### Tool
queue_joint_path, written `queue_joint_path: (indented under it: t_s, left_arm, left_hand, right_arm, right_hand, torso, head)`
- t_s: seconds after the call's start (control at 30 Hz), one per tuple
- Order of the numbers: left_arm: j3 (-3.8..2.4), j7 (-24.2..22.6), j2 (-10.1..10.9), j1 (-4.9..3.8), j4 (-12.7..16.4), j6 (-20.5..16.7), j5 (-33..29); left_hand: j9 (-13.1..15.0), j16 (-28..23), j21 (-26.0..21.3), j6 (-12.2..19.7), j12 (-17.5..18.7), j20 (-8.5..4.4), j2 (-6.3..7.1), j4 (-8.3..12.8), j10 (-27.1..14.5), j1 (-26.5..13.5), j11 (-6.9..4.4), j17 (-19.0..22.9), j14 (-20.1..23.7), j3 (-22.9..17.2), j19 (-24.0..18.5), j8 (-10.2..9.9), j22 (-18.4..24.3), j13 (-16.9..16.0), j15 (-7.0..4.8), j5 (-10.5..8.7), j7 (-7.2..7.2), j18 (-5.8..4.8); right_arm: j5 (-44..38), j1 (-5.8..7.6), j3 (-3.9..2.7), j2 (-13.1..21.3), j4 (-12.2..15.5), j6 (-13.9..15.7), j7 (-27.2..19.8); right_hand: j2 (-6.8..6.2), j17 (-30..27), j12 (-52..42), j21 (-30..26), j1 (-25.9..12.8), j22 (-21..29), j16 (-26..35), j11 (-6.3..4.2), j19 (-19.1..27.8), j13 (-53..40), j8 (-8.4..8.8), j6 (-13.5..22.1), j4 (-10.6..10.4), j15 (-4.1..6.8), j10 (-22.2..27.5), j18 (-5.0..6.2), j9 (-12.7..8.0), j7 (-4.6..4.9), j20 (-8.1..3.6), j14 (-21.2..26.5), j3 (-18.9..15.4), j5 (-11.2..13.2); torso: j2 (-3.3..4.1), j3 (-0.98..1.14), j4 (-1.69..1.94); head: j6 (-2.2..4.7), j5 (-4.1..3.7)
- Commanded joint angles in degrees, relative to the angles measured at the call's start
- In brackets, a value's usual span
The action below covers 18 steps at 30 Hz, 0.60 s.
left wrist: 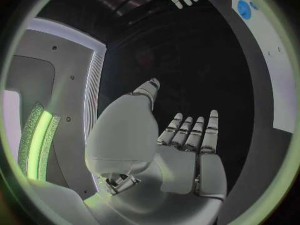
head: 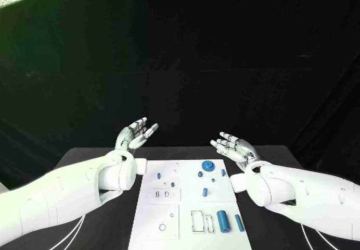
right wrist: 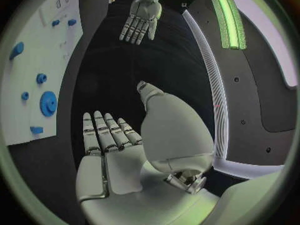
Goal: Assemble the parts on the task board
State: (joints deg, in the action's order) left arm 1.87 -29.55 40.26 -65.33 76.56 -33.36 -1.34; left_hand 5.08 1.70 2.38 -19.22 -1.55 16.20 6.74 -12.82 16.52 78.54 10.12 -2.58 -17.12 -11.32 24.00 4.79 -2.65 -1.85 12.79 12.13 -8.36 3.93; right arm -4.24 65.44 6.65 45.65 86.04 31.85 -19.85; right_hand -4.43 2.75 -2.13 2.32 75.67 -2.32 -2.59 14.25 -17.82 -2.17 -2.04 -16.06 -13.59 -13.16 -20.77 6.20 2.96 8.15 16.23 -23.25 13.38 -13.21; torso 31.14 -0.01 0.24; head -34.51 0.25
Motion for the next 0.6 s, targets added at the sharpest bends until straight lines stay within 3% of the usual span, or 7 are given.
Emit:
queue_joint_path:
  t_s: [0.03,0.2,0.23,0.3,0.4,0.47,0.6]
  left_arm:
    - [0.04,-1.8,-0.3,-0.34,-0.6,6.0,-0.7]
    - [0.04,-1.8,-0.4,-0.35,-0.6,6.0,-0.7]
    - [0.04,-1.6,1.8,-0.37,0.8,7.1,-0.5]
    - [0.04,-1.4,2.2,-0.40,1.1,7.3,-0.1]
    - [0.04,-1.1,2.7,-0.44,1.6,7.7,0.4]
    - [0.04,-0.8,3.2,-0.49,2.1,8.0,1.0]
    - [-0.04,0.0,4.4,-0.59,3.5,8.8,2.6]
  left_hand:
    - [0.2,0.7,0.5,-1.3,-0.5,0.41,0.15,-1.0,1.3,3.2,0.44,-0.3,-2.0,-0.2,1.3,0.3,-0.2,-0.2,0.58,0.64,-4.27,1.10]
    - [0.7,2.5,2.5,-4.8,-1.0,0.42,-0.12,-1.8,6.7,4.7,1.95,-1.6,-10.8,-0.1,10.8,1.1,-1.2,-0.6,1.07,0.59,-5.63,2.51]
    - [1.3,4.4,4.2,-7.9,-2.0,0.36,-0.22,-1.6,13.5,5.2,3.04,-2.7,-18.0,-0.3,16.9,2.0,-1.9,-1.1,0.21,0.51,-6.41,3.67]
    - [2.0,6.4,5.2,-11.5,-2.9,0.34,-0.29,-1.3,19.7,5.4,3.36,-4.0,-25.3,-0.5,19.3,3.1,-2.1,-1.5,-0.58,0.45,-6.61,4.77]
    - [3.4,8.3,7.0,-18.7,-4.8,0.25,-0.21,-0.6,29.5,5.5,3.24,-5.2,-29.8,-0.9,23.2,5.5,-2.5,-2.0,-1.58,0.37,-6.46,6.11]
    - [4.4,10.4,8.7,-23.7,-6.0,-0.31,-0.13,-0.1,33.4,5.6,2.09,-6.6,-33.8,-1.4,26.2,7.5,-3.0,-2.3,-2.85,0.30,-6.34,6.62]
    - [4.8,13.2,11.2,-26.7,-7.1,-2.04,0.31,0.6,38.5,5.8,0.65,-9.4,-39.0,-2.6,30.5,9.5,-3.8,-2.5,-4.65,0.30,-5.37,6.68]
  right_arm:
    - [-4.6,0.56,0.49,0.1,-0.4,-9.2,5.1]
    - [-5.2,0.94,0.95,0.2,-0.7,-10.6,6.0]
    - [-31.3,1.92,0.76,0.5,-3.2,-4.3,5.1]
    - [-35.9,2.15,0.66,0.5,-3.6,-3.6,5.4]
    - [-40.7,2.42,0.55,0.5,-4.0,-3.0,6.0]
    - [-44.2,2.69,0.46,0.6,-4.2,-2.9,6.8]
    - [-51.2,3.45,0.31,0.7,-4.4,-3.6,9.6]
  right_hand:
    - [-0.24,1.3,-1.0,1.8,5.6,-0.7,-2.0,0.92,-6.2,-0.6,-1.92,-7.1,2.0,-0.56,-9.3,0.70,1.2,8.69,0.49,-10.7,2.2,-0.6]
    - [-1.69,2.9,-2.2,6.8,8.7,-2.8,-4.8,-0.99,-24.5,-1.4,-5.41,-20.2,5.7,1.68,-24.3,3.08,3.4,7.06,0.27,-24.8,4.1,-0.4]
    - [-2.05,3.2,-2.5,8.0,9.1,-3.1,-5.6,-1.58,-27.1,-1.6,-6.23,-23.3,6.4,2.41,-28.2,3.81,3.9,6.55,0.13,-26.9,4.6,-0.3]
    - [-3.01,3.5,-2.4,9.7,9.7,-3.4,-6.6,-2.64,-32.1,-1.5,-7.99,-30.6,7.5,3.68,-31.9,4.35,5.0,5.77,-0.73,-30.7,6.0,-0.1]
    - [-3.46,4.0,-2.5,10.9,9.9,-3.7,-7.5,-3.34,-34.8,-1.6,-8.43,-32.3,8.0,4.61,-34.1,4.41,5.1,5.27,-1.71,-33.3,6.8,0.0]
    - [-4.05,4.4,-2.5,11.7,9.7,-4.0,-8.0,-3.93,-36.5,-1.5,-8.77,-33.8,8.2,5.33,-36.1,4.33,5.2,4.80,-2.54,-35.4,7.5,0.3]
    - [-5.43,6.1,-2.2,14.6,8.9,-5.4,-9.4,-5.21,-40.4,-1.6,-9.34,-36.9,8.4,7.16,-40.4,4.07,5.4,3.80,-4.47,-40.5,8.6,0.9]
  torso:
    - [0.00,0.00,0.01]
    - [0.00,0.00,0.01]
    - [1.24,-0.06,0.03]
    - [1.49,0.00,0.04]
    - [1.80,0.09,0.07]
    - [2.09,0.17,0.15]
    - [2.85,0.26,0.52]
  head:
    - [0.01,0.00]
    - [0.01,0.00]
    - [-0.66,-0.30]
    - [-0.70,-0.40]
    - [-0.70,-0.43]
    - [-0.62,-0.53]
    - [-0.68,-0.91]
